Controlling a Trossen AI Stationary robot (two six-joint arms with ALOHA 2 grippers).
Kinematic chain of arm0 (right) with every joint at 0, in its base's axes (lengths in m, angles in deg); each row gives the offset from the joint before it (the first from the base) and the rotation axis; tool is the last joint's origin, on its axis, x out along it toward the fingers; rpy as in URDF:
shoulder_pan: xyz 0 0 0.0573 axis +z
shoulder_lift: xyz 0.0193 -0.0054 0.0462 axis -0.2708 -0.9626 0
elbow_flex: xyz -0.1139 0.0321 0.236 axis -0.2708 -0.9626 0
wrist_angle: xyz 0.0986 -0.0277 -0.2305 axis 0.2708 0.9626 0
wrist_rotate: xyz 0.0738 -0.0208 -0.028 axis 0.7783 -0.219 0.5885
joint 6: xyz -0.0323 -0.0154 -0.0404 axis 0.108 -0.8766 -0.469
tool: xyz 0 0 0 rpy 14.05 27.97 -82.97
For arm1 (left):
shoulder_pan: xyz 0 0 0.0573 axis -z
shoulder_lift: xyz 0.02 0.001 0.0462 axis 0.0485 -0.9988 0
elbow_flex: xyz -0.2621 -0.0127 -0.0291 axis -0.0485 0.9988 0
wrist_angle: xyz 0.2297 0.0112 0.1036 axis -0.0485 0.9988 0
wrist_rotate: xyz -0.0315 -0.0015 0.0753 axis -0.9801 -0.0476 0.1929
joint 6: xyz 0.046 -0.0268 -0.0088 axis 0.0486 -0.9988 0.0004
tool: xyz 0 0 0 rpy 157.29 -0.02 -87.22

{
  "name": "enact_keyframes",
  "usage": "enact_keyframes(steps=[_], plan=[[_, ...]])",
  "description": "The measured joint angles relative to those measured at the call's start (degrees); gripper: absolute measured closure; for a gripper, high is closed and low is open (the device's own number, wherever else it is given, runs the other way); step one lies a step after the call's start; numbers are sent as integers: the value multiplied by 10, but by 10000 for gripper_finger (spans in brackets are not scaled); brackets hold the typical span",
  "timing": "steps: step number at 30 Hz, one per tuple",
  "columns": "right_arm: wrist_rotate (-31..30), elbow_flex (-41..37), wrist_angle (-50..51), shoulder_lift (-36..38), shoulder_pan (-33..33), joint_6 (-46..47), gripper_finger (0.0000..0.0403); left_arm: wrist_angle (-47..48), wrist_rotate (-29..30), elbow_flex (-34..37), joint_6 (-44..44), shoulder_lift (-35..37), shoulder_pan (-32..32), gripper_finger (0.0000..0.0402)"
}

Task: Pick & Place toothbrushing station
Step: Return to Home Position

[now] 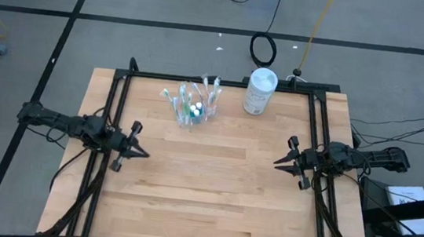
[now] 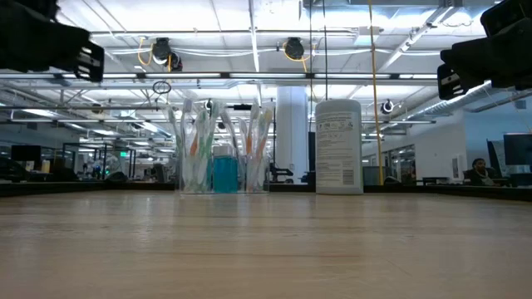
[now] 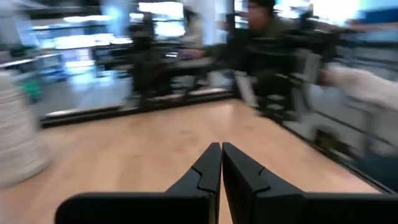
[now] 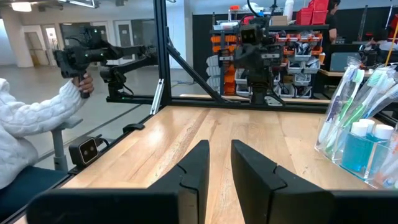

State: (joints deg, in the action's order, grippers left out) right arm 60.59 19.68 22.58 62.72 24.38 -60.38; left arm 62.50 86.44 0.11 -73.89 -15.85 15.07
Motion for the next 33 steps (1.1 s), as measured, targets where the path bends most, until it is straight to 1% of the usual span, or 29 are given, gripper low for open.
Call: enact_keyframes(steps=[2,3,6,7,11,13,16,18,23,25,29,33], plan=[[0,0,0,0,0,0,346,53,-49,-17,12,24,0,380],[0,0,0,0,0,0,346,62,-67,-21,19,37,0,380],[0,0,0,0,0,0,346,96,-78,-22,51,84,0,380],[0,0,0,0,0,0,346,111,-73,-21,51,95,0,380],[0,0,-3,0,0,0,346,120,-38,-18,31,92,0,380],[0,0,-5,0,0,0,346,94,-33,-9,31,92,0,380],[0,0,-14,0,0,0,346,18,-35,33,59,92,0,380],[0,0,-15,0,0,0,346,18,-30,32,58,88,0,380],[0,0,-17,0,0,0,346,40,52,32,-6,83,0,380],[0,0,-19,0,0,0,346,46,70,31,-18,83,0,380],[0,0,-20,0,0,0,346,47,69,30,-35,77,0,380],[0,0,-20,0,0,0,346,44,66,31,-34,76,0,380]])
